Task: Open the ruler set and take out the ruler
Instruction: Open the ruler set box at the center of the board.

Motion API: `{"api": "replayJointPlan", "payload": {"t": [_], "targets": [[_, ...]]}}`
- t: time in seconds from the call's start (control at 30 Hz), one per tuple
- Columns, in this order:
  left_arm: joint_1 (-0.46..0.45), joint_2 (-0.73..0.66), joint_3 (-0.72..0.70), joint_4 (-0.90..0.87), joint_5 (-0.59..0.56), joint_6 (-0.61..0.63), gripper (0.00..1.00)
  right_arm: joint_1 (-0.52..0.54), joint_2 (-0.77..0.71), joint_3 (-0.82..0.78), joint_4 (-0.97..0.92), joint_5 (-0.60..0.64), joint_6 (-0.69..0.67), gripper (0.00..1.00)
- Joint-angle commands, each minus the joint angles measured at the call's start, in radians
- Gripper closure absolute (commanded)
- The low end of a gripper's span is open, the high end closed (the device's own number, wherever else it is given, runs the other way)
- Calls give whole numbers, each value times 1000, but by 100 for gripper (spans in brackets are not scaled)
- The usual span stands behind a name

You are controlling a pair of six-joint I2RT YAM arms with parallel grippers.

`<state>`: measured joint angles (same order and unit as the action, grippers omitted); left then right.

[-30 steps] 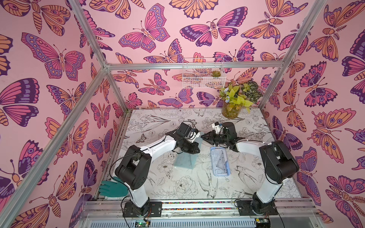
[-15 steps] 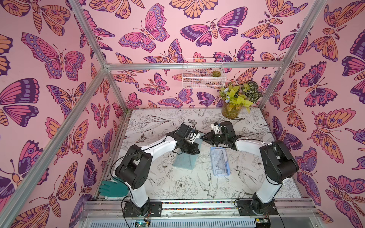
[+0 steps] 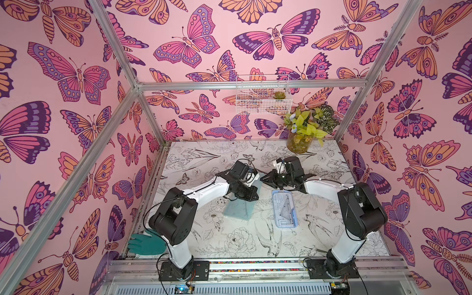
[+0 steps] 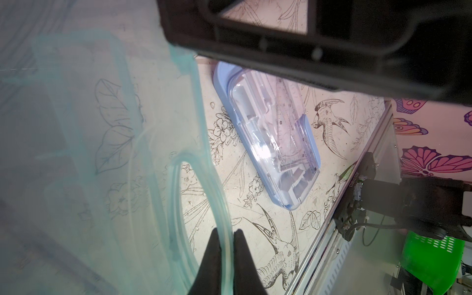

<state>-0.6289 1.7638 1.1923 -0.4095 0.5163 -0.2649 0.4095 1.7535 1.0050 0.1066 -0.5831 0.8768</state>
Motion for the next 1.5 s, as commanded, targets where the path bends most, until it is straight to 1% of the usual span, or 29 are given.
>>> {"api": "replayJointPlan", "payload": {"t": [0.0,0.4,0.5,0.63,0.67,0.77,0.87,0.93,0.97,1.07,1.43,1.47], "targets": [[8,15,-22,-12,-103,20,100,7,-35,29,-72,32,-59,100],[-20,-21,-37,-12,-273,-5,100,8,-48,65,-199,83,-58,100],[-26,-21,-39,-1,-271,-10,100,8,-51,70,-214,89,-59,100],[-25,-18,-35,9,-230,-10,100,8,-49,60,-203,92,-62,100],[-26,-17,-34,12,-212,-8,100,8,-45,51,-183,82,-61,95],[-26,-20,-30,18,-151,-4,100,8,-34,23,-80,12,-41,67],[-28,-18,-30,32,-97,-3,100,9,-26,-8,47,-56,-15,52],[-27,-17,-30,43,-66,-5,100,8,-26,-23,95,-56,-9,45],[-27,-16,-31,47,-54,-6,100,8,-23,-30,119,-83,-5,43],[-27,-21,-33,58,-37,-14,100,8,-12,-38,156,-92,5,41],[-21,-54,-48,76,-64,-28,100,8,22,-54,158,-67,17,43],[-21,-58,-50,78,-69,-28,100,7,21,-57,160,-40,17,43]]}}
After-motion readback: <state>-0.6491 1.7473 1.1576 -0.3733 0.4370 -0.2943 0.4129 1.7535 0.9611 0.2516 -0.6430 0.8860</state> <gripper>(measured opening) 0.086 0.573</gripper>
